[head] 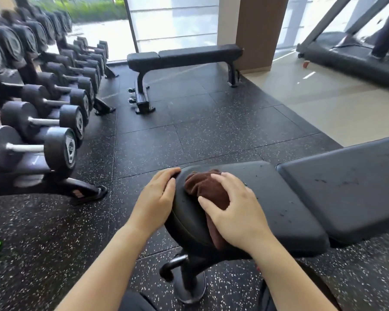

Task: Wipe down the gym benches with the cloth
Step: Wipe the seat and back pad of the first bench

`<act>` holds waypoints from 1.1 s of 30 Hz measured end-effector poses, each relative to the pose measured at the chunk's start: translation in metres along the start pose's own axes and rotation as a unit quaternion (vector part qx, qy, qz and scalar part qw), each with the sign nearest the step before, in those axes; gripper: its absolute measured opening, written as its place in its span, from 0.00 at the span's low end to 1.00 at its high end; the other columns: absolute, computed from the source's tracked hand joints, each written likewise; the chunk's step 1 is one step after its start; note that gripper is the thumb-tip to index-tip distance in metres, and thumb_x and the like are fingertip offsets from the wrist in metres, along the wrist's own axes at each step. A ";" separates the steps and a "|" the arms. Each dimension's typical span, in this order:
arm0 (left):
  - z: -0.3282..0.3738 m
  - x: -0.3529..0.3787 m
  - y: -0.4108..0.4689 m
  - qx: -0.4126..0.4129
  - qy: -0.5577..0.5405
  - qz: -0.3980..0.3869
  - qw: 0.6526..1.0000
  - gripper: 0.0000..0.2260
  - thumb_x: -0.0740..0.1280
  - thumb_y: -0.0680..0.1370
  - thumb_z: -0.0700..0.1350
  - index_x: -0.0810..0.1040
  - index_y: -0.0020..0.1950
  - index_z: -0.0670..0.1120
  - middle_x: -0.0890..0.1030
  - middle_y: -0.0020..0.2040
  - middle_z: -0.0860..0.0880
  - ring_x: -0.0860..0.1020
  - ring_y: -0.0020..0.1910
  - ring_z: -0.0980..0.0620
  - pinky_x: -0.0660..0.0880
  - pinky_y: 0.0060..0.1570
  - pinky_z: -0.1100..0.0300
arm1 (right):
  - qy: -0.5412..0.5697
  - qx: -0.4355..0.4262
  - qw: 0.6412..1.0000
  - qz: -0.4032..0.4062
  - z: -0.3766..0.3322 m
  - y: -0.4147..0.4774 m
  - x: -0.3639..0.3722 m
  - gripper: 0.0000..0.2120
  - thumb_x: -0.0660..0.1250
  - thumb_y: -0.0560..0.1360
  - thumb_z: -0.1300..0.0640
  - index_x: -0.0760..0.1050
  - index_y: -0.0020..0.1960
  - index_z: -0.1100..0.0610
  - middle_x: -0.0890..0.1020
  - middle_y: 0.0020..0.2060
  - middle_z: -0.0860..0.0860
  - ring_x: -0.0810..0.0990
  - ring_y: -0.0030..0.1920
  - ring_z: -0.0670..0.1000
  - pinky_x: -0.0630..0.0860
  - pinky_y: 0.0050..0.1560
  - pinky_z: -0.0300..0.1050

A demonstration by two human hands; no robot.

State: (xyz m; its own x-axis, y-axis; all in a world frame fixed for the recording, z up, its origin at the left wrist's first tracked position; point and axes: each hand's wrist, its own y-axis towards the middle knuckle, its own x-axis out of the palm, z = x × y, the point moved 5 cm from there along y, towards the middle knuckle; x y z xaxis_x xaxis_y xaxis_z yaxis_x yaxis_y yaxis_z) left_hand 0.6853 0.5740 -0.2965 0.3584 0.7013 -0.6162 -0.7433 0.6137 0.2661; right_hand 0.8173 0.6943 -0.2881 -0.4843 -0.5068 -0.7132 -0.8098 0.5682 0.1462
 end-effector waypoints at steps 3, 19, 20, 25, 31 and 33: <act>0.000 0.001 -0.001 -0.004 -0.024 0.003 1.000 0.14 0.56 0.80 0.40 0.75 0.62 0.49 0.76 0.59 0.56 0.71 0.58 0.62 0.60 0.55 0.79 | -0.013 0.023 1.000 -0.007 -0.011 0.023 0.007 0.27 0.65 0.72 0.41 0.67 0.69 0.46 0.67 0.70 0.44 0.64 0.70 0.53 0.60 0.71 0.46; -0.001 -0.003 0.002 0.000 -0.010 -0.012 1.000 0.14 0.57 0.80 0.40 0.76 0.61 0.51 0.77 0.58 0.55 0.73 0.58 0.59 0.65 0.58 0.69 | -0.013 0.009 1.000 -0.017 -0.029 0.031 0.013 0.26 0.66 0.72 0.42 0.68 0.68 0.46 0.68 0.69 0.44 0.65 0.68 0.53 0.62 0.69 0.46; -0.001 -0.003 0.002 -0.006 -0.010 -0.015 1.000 0.14 0.57 0.80 0.41 0.75 0.62 0.50 0.77 0.59 0.54 0.73 0.59 0.58 0.65 0.59 0.66 | -0.006 0.007 1.000 -0.022 -0.029 0.030 0.012 0.26 0.66 0.72 0.42 0.67 0.68 0.46 0.67 0.69 0.43 0.65 0.68 0.53 0.61 0.69 0.46; -0.001 0.001 0.004 -0.071 -0.021 -0.010 0.997 0.14 0.58 0.79 0.42 0.75 0.62 0.50 0.78 0.58 0.52 0.74 0.58 0.56 0.67 0.59 0.61 | 0.001 -0.037 0.999 0.018 -0.008 -0.016 0.004 0.27 0.62 0.68 0.37 0.67 0.66 0.40 0.66 0.68 0.37 0.65 0.65 0.48 0.60 0.63 0.39; 0.010 0.016 0.014 -0.102 0.009 0.027 0.994 0.13 0.60 0.77 0.42 0.76 0.60 0.51 0.75 0.56 0.55 0.69 0.55 0.61 0.60 0.52 0.71 | 0.019 0.034 0.999 -0.012 0.003 0.054 0.002 0.23 0.67 0.72 0.43 0.70 0.65 0.47 0.73 0.63 0.46 0.69 0.64 0.54 0.66 0.66 0.49; 0.011 0.013 0.014 -0.100 0.013 0.018 0.995 0.13 0.60 0.77 0.41 0.76 0.60 0.51 0.74 0.56 0.54 0.69 0.56 0.60 0.58 0.50 0.74 | 0.025 0.031 0.999 -0.027 0.006 0.067 0.001 0.24 0.66 0.73 0.44 0.70 0.66 0.48 0.72 0.64 0.47 0.69 0.66 0.55 0.66 0.67 0.50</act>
State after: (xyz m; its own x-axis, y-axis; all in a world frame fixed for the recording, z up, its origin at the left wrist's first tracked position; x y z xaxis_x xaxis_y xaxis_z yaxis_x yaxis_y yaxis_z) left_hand 0.6860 0.5960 -0.2928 0.3170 0.7100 -0.6289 -0.8541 0.5020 0.1363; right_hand 0.7647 0.7363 -0.2829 -0.4583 -0.5683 -0.6834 -0.8133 0.5783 0.0646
